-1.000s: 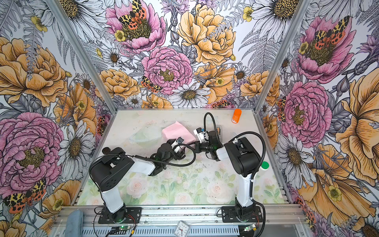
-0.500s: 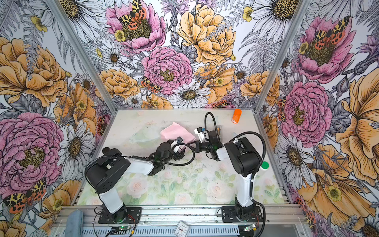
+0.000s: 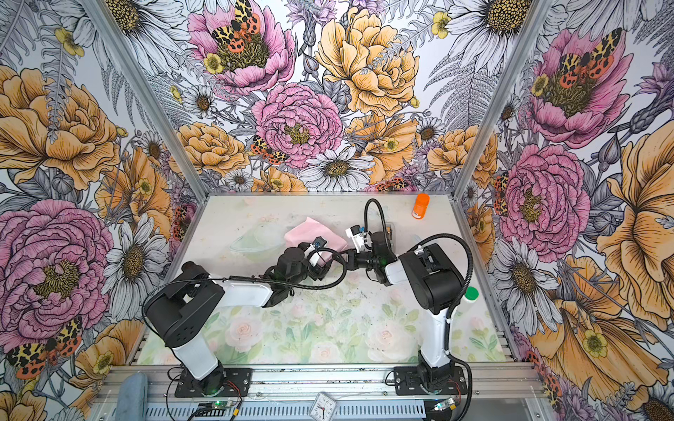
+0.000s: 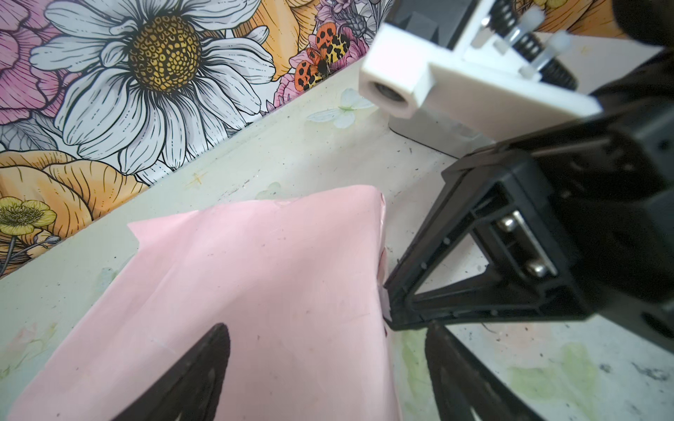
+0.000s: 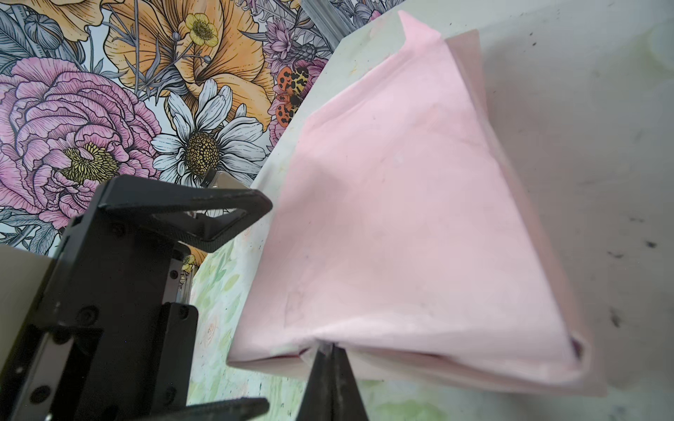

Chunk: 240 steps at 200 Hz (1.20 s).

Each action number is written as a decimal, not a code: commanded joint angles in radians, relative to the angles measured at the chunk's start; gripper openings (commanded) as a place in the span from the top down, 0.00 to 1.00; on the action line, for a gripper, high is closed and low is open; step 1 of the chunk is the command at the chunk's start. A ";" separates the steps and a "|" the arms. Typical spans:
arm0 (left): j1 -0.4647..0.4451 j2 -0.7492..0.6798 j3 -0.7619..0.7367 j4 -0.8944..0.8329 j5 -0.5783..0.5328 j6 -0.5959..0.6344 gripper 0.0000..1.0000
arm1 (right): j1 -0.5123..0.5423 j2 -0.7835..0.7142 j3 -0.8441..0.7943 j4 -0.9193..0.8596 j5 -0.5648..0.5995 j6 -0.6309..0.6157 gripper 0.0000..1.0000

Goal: Wrap the gift box in paper

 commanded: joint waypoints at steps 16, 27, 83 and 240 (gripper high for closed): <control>0.017 -0.028 0.055 -0.057 0.042 -0.027 0.15 | 0.008 0.013 0.006 0.044 0.004 -0.001 1.00; 0.019 -0.024 0.066 -0.071 0.045 -0.026 0.15 | 0.008 0.013 0.006 0.046 0.003 0.000 0.99; 0.030 0.006 0.111 -0.126 0.041 -0.021 0.16 | 0.009 0.017 0.006 0.048 0.003 0.000 1.00; 0.043 0.067 0.191 -0.235 0.064 -0.026 0.17 | 0.009 0.021 -0.003 0.054 0.005 -0.001 1.00</control>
